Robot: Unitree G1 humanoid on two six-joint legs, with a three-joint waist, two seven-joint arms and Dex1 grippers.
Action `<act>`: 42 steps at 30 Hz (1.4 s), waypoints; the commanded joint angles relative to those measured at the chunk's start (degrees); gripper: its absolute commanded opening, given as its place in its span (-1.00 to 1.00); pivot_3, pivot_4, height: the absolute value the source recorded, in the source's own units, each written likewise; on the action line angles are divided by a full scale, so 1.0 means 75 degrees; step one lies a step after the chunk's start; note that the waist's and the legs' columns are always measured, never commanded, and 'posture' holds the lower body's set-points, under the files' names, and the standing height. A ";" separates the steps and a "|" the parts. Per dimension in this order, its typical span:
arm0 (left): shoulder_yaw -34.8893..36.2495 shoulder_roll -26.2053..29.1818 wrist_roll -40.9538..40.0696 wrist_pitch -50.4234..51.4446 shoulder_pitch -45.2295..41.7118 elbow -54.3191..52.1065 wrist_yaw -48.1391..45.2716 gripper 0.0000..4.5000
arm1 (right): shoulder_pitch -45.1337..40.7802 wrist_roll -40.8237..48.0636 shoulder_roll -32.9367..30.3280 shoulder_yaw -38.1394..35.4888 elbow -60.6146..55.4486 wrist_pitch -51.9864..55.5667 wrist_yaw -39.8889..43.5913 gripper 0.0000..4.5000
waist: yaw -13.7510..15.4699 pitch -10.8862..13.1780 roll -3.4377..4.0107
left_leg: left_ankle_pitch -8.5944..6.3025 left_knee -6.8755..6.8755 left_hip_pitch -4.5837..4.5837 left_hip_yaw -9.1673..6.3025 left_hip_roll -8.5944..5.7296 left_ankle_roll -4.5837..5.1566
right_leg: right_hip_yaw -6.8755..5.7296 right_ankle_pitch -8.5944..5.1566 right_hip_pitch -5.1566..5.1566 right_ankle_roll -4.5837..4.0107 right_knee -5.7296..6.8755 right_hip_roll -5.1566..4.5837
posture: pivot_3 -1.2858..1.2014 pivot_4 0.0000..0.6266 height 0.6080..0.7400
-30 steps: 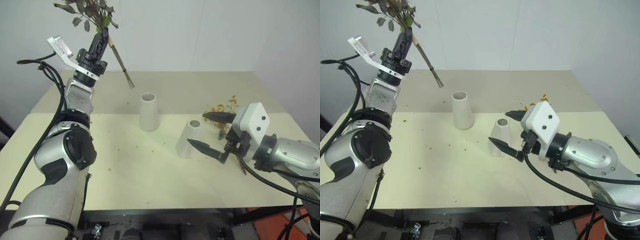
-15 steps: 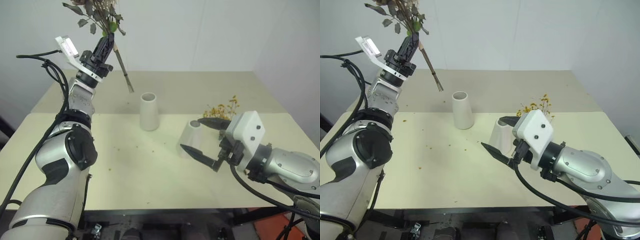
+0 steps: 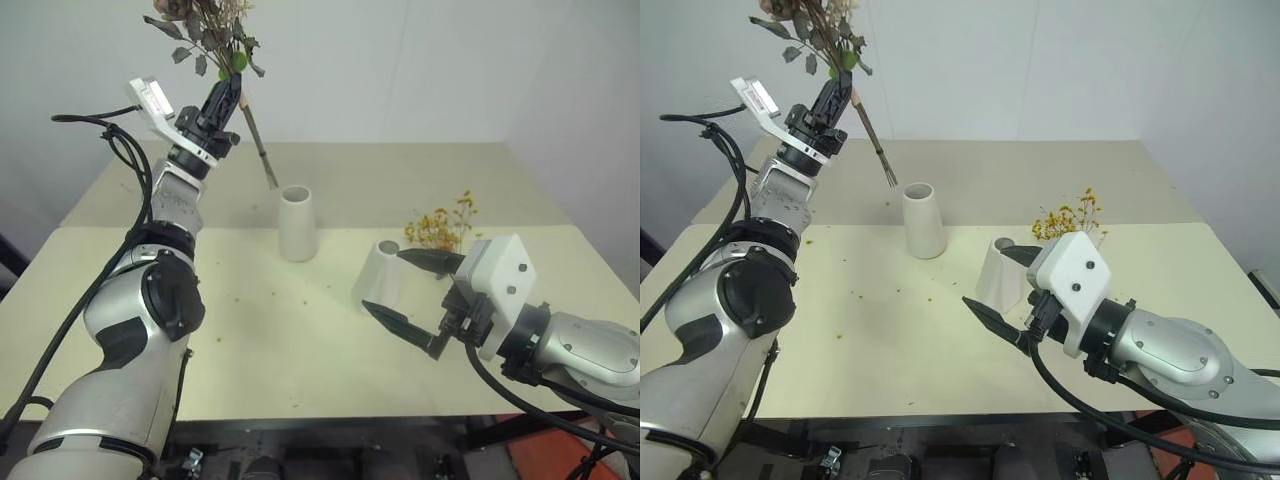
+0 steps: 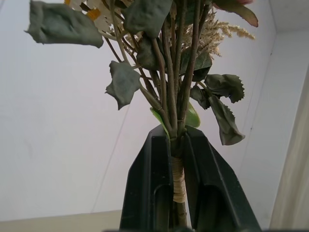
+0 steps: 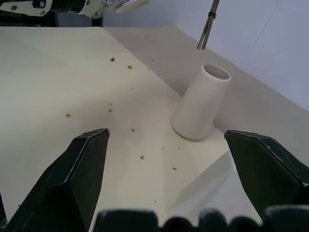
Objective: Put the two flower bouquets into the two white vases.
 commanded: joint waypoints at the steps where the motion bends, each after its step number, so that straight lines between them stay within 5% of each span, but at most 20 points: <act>1: -0.0041 -0.0008 0.0117 -0.0261 -0.0051 -0.0070 0.0106 -0.95 | -0.0030 0.0259 -0.0162 -0.0104 -0.0225 -0.0181 -0.0352 1.00 | 0.0001 0.0000 0.0000 | 0.0000 0.0000 0.0000 0.0000 0.0000 0.0000 | 0.0000 0.0000 0.0000 0.0000 -0.0001 0.0000 | 0.03 -0.52 1.00; 42: -0.0029 -0.0262 0.0407 -0.0547 -0.0149 -0.0127 0.0500 -0.95 | 0.0205 -0.0440 -0.0126 0.0548 -0.0054 -0.1011 -0.0575 1.00 | 0.0003 0.0000 0.0000 | 0.0000 0.0000 0.0000 0.0000 0.0000 0.0000 | 0.0001 0.0000 0.0001 0.0000 -0.0003 0.0000 | 0.03 -0.52 1.00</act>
